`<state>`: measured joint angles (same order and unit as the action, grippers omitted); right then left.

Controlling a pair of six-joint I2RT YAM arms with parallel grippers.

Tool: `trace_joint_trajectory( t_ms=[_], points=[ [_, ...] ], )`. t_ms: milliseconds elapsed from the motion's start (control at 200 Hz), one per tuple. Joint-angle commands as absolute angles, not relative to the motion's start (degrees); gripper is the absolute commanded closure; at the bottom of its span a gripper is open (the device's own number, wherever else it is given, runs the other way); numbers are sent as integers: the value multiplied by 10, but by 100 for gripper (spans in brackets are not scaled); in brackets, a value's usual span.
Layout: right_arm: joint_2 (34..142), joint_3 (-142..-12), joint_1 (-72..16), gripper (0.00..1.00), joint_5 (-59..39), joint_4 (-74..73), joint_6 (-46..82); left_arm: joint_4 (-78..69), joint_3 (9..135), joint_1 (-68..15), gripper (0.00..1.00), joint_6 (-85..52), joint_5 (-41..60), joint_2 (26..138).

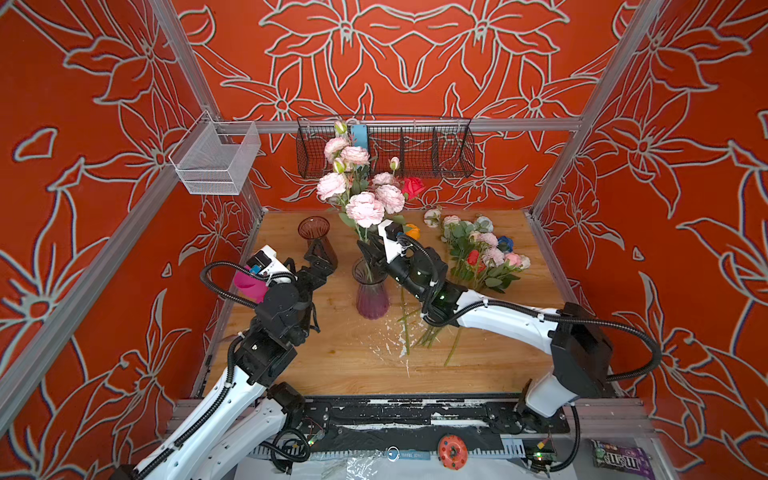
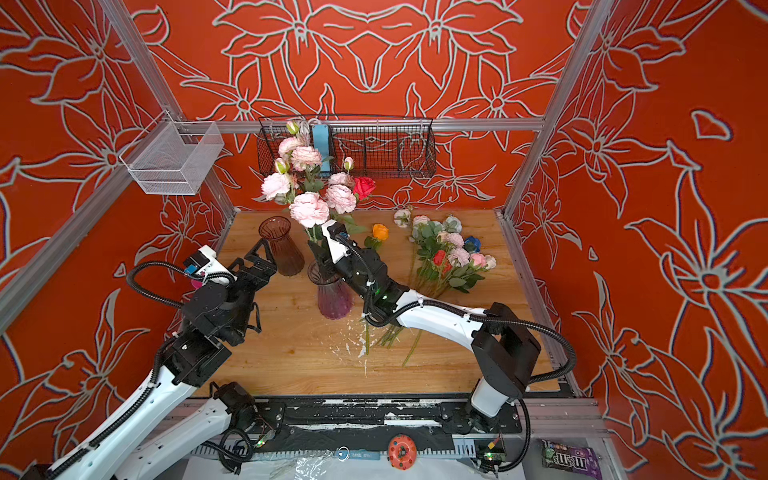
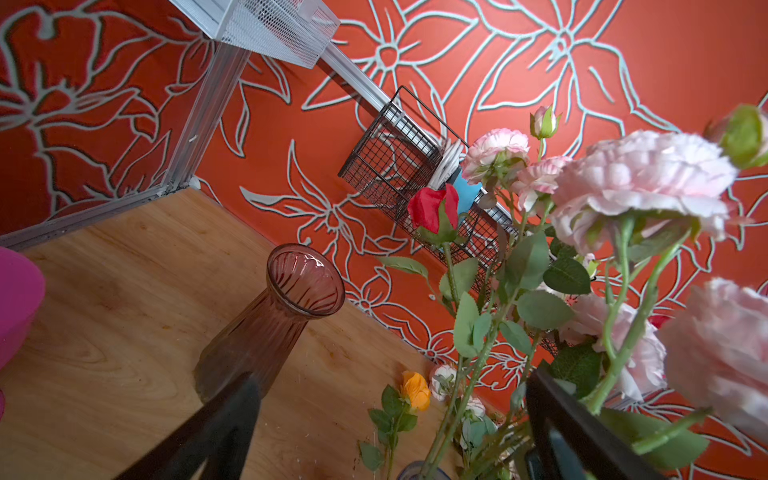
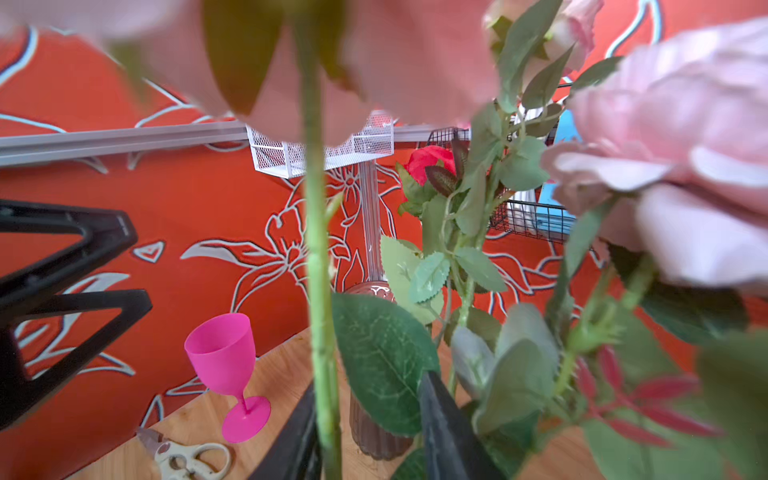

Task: Arrange the flowers into the vase
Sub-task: 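Lower the pink rose stems into the purple vase with the right gripper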

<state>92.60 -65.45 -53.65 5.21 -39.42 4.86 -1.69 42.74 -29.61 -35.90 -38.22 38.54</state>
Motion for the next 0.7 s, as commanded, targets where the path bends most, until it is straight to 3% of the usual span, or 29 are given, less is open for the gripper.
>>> trace_joint_trajectory(
  t_ms=[0, 696],
  points=[
    [893, -647, -547, 57, 82, -395, 31, -11, 440, -291, 1, -369, -379, 385],
    [847, -662, -566, 53, 187, -212, 63, -8, 447, -288, 1, -364, -351, 404]
  ],
)
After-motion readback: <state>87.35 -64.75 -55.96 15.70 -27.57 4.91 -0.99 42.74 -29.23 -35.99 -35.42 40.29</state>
